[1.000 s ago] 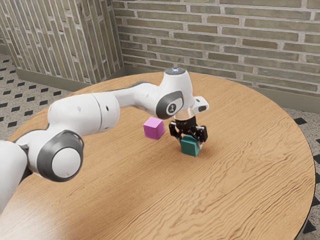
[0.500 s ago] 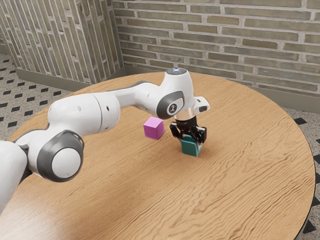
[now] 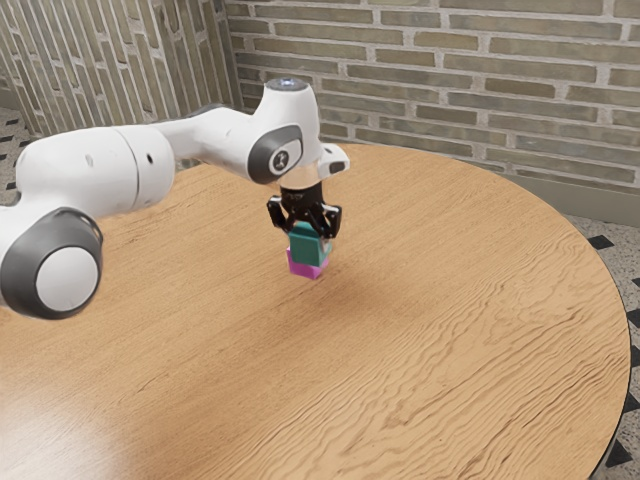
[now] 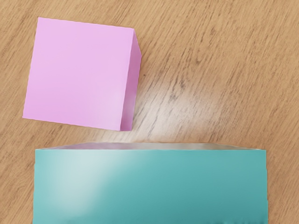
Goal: Pick up the blue block with one arm, and put the blue block on the pink block with one arm
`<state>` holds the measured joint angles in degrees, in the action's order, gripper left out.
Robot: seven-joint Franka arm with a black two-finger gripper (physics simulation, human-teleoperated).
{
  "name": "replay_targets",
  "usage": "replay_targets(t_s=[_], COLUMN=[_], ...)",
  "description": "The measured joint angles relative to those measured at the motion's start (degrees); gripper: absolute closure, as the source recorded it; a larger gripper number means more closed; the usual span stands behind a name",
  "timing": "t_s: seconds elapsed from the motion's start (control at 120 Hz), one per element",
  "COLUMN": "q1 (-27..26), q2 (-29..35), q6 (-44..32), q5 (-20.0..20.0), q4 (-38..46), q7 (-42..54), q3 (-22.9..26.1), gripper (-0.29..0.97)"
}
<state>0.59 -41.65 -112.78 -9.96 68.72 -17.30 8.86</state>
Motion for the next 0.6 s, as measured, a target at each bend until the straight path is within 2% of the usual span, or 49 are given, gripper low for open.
replay_targets(t_s=[0.6], q1=[2.94], q2=[-5.61], q6=[-1.95], q5=[-0.20], q4=[-7.40], q7=[4.18], q3=[1.68], gripper=[0.30])
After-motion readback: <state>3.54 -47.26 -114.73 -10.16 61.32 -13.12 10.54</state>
